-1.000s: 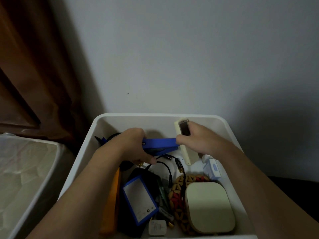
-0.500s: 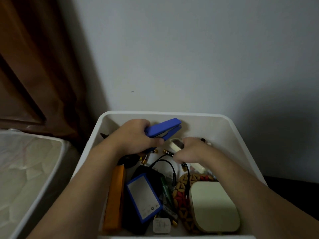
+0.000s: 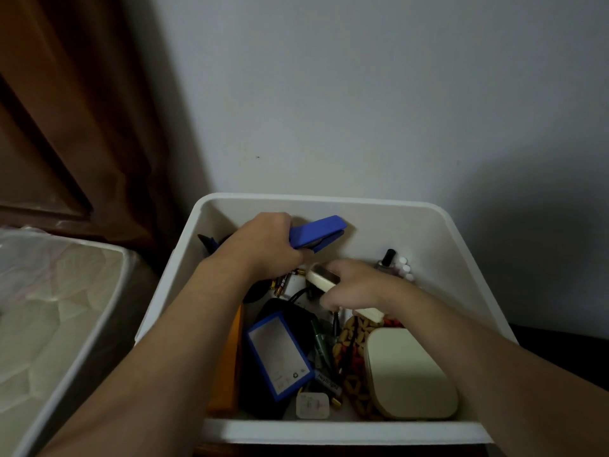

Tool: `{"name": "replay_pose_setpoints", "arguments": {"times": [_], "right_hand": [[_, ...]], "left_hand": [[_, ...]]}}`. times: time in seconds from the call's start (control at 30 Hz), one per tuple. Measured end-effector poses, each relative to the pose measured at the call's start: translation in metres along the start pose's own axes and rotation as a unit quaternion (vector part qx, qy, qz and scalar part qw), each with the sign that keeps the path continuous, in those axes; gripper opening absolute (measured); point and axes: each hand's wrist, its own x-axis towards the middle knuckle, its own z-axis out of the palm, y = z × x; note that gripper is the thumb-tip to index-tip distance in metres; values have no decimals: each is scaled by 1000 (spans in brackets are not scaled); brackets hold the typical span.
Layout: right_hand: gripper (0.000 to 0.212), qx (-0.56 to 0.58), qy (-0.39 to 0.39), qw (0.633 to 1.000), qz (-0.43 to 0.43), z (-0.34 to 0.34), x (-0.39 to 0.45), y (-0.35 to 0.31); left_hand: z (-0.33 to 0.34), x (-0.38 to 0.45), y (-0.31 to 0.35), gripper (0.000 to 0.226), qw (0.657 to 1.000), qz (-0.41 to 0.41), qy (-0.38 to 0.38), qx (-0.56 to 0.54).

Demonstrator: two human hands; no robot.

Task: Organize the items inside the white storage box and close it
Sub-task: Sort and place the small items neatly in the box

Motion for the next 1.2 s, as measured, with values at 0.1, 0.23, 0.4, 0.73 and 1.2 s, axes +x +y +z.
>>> {"name": "replay_pose_setpoints", "arguments": {"times": [0.1,0.23,0.4,0.73,1.2], "right_hand": [[30,9,53,999,-10,-4,1,2],[46,-88,139,986,-36,-15,2,13],[56,-123,135,982,-46,-8,4,18],[40,-239,198,942,-125,3,9,28],[33,-299,279,908,-93,3,7,23]], "left_hand": [[2,1,-3,32,1000,-8,3,-3],[1,1,-6,30,1000,-9,24,-4],[1,2,-6,31,1000,-2,27,4],[2,2,-7,32,1000,-10,23,3],[2,-1,-3,30,1000,-17,8,-5]]}}
